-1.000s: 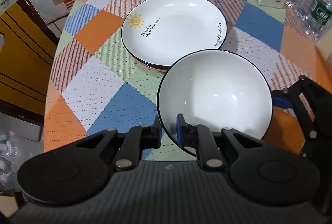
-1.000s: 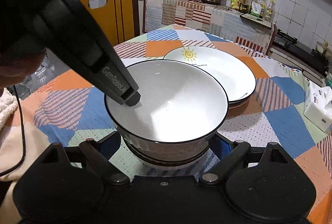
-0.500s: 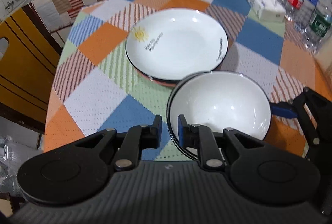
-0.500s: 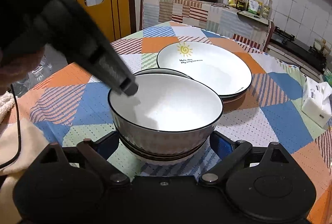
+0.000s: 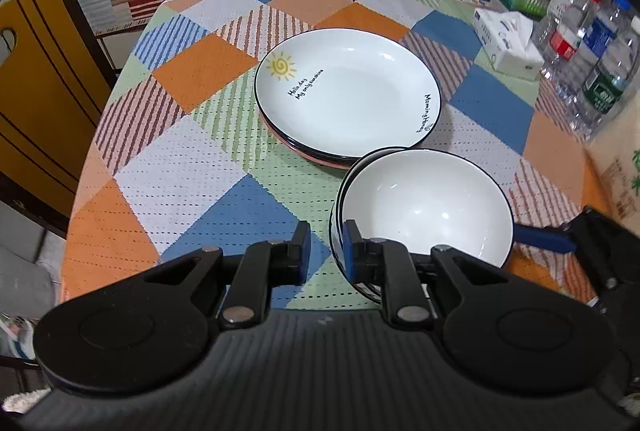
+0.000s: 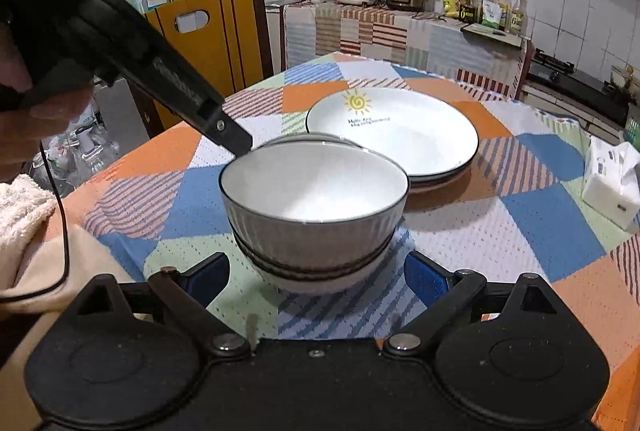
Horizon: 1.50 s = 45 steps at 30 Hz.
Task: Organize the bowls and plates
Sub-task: 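Grasp the three-bowl stack with the left gripper and lower it onto the plate stack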
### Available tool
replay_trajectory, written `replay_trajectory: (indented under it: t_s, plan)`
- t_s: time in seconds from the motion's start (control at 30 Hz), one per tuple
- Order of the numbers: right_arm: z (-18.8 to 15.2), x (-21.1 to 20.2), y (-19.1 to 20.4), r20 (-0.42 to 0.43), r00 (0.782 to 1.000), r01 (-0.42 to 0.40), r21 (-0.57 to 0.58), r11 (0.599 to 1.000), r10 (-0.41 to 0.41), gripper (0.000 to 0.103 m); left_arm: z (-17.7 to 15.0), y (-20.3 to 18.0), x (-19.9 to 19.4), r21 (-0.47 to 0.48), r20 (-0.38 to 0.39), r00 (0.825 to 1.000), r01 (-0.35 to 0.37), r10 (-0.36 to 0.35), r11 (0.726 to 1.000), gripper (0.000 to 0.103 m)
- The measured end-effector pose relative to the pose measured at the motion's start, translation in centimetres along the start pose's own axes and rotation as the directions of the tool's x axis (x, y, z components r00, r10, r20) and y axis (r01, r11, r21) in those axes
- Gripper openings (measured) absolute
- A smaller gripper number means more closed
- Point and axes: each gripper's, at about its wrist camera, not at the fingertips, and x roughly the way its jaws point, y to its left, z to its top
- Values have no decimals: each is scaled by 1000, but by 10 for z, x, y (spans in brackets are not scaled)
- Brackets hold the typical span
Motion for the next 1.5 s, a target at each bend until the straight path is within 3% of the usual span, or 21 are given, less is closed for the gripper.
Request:
replay_trajectory:
  t_s: [0.1, 0.17, 0.2, 0.37, 0.53, 0.77, 0.9, 1.33, 1.5]
  plan:
    - [-5, 5, -2, -13, 1000, -19, 0, 1000, 19, 96, -1, 7, 1, -38, 11, 999, 37, -37, 999, 23]
    - [-8, 12, -4, -27, 999, -29, 7, 1000, 29, 96, -2, 11, 4, -66, 15, 998, 58, -57, 996, 48]
    - [-10, 16, -5, -33, 999, -34, 12, 999, 35, 96, -2, 12, 5, -80, 17, 998, 61, -60, 995, 53]
    - [-16, 41, -8, -76, 997, -29, 1, 1000, 29, 96, -6, 22, 17, -154, 8, 996, 89, -89, 984, 60]
    - [-17, 57, -12, -80, 996, -39, 7, 999, 39, 96, -19, 30, 45, -253, -63, 980, 168, -189, 953, 60]
    - [-21, 73, -9, -41, 998, -44, -18, 999, 43, 97, -32, 35, 69, -324, -75, 955, 250, -289, 912, 56]
    - [-21, 77, -5, -7, 999, -37, -23, 999, 37, 98, -31, 34, 72, -325, -50, 954, 263, -294, 908, 40]
    - [-20, 82, -3, 21, 1000, -21, -30, 999, 22, 98, -33, 38, 74, -365, -32, 950, 279, -312, 888, 39]
    - [-21, 81, -1, 19, 999, -34, -45, 998, 34, 98, -33, 34, 70, -335, -70, 951, 261, -300, 905, 39]
